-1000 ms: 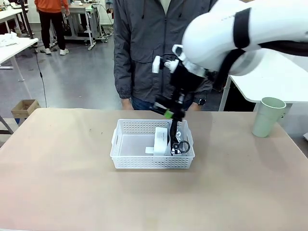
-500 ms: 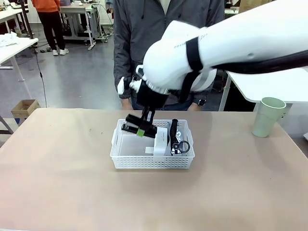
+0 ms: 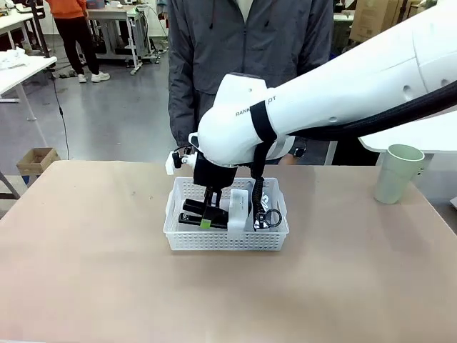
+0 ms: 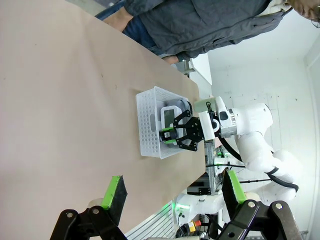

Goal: Efficiently arrange items inside the basket to fit them all.
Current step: Pick up the Stapler and place it inside the Organizing basket.

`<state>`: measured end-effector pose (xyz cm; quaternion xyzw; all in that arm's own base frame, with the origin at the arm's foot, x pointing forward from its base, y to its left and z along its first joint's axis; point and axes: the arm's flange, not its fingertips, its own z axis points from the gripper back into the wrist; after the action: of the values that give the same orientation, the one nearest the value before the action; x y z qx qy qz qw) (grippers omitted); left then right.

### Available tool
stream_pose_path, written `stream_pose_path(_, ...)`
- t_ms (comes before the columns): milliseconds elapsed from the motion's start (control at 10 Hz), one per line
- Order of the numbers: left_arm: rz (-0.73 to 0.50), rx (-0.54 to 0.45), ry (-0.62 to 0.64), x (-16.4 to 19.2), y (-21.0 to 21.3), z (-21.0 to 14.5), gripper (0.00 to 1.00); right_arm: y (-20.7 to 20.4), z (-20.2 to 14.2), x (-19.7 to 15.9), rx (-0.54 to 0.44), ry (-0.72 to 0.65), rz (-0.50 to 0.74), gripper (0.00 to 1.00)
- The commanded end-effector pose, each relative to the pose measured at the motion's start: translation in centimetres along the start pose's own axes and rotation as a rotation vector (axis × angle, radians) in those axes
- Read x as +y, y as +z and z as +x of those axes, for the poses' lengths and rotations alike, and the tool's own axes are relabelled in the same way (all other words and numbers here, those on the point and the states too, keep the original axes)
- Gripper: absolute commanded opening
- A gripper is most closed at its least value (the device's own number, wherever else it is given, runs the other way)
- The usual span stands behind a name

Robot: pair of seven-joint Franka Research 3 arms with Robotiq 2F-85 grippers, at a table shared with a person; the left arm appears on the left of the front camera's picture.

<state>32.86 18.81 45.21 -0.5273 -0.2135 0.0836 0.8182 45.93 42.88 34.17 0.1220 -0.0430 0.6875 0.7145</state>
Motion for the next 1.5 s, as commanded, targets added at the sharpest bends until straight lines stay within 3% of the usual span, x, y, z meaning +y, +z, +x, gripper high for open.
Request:
stream_pose_path(0,-0.02,-0.012,-0.003,-0.3,0.0,-0.1,1.0,0.0,0.1,-0.7,0.064,0.068,-0.041,0.37)
stream_pose_path(900,-0.02,-0.012,-0.003,-0.3,0.0,-0.1,1.0,-1.4,-0.1,-0.8,0.091,0.169,0.001,0.37)
stream_pose_path(1100,-0.02,-0.012,-0.003,-0.3,0.0,-0.1,1.0,-1.5,-0.1,-0.8,0.094,0.185,0.006,0.96)
stream_pose_path(1400,-0.02,-0.012,-0.003,-0.3,0.0,-0.1,1.0,-1.5,0.0,-0.8,0.095,0.19,0.011,1.0)
